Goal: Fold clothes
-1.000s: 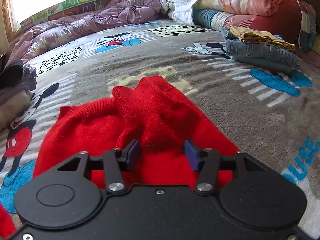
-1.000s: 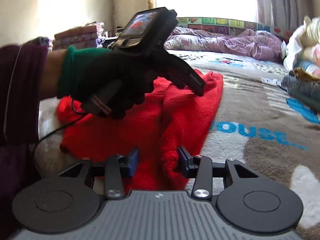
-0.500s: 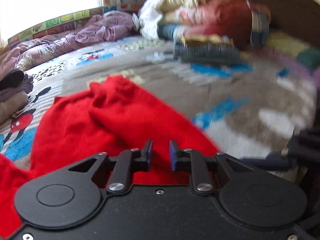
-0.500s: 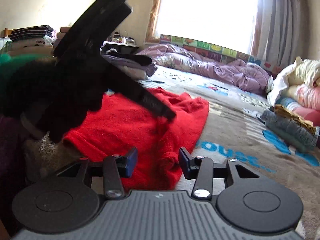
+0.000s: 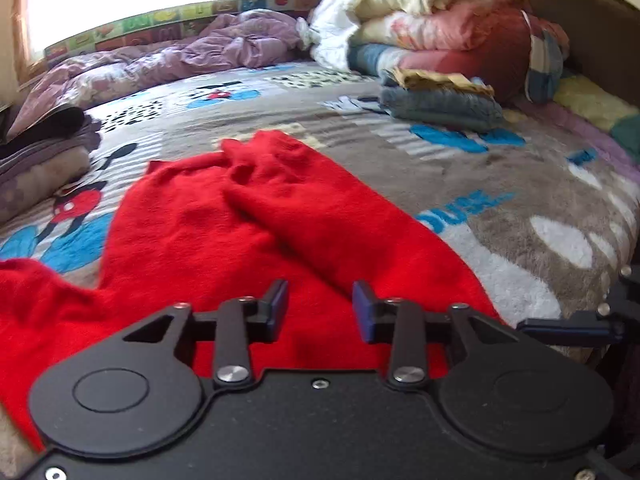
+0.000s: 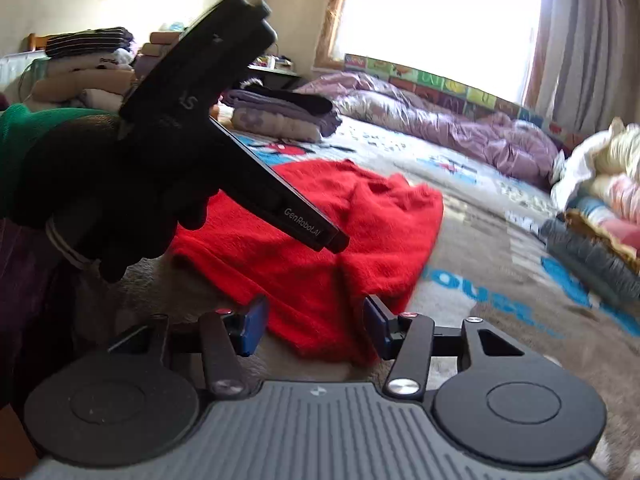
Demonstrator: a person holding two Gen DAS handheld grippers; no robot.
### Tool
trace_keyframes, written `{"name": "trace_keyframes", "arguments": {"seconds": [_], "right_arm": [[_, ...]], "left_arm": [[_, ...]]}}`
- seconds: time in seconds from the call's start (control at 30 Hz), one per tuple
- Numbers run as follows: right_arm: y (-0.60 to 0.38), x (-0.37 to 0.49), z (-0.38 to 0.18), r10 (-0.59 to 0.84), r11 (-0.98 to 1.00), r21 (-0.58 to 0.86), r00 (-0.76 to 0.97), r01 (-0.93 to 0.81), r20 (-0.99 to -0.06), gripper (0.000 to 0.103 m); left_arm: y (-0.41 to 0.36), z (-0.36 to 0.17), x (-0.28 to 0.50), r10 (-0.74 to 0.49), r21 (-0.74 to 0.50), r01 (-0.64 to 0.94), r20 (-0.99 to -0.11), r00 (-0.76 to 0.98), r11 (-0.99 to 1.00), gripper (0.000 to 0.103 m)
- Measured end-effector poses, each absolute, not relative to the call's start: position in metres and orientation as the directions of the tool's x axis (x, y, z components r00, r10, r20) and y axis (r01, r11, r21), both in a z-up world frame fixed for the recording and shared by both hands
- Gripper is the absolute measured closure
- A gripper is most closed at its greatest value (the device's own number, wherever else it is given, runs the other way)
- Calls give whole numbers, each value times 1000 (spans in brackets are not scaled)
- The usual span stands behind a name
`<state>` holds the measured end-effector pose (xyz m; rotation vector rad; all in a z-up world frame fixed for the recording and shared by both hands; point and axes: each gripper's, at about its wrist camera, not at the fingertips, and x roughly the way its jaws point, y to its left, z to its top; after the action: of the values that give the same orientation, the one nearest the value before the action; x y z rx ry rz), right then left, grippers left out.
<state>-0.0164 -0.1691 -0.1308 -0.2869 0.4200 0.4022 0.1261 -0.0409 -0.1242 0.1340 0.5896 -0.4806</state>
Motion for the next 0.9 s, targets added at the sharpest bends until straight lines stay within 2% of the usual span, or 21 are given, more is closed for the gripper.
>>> {"name": "trace_keyframes", "arguments": {"seconds": [0.23, 0.43, 0.57, 0.9], "right_arm": [[-157, -26, -123, 360, 855, -204, 830, -476, -426, 50], [-138, -26, -122, 405, 828, -201, 806, -523, -431, 49], [-123, -23, -120, 436, 809, -198, 790, -554, -431, 45], [-81, -17, -123, 506, 736, -221, 737, -640, -448, 44]], "left_arm": [[11, -110, 121, -371, -131, 359, -532, 761, 924, 38], [75, -110, 122, -315, -302, 174, -519, 795, 937, 29], [118, -112, 118, -264, -373, 62, -519, 813, 926, 29], [203, -129, 109, -166, -515, -157, -526, 834, 843, 29]]}}
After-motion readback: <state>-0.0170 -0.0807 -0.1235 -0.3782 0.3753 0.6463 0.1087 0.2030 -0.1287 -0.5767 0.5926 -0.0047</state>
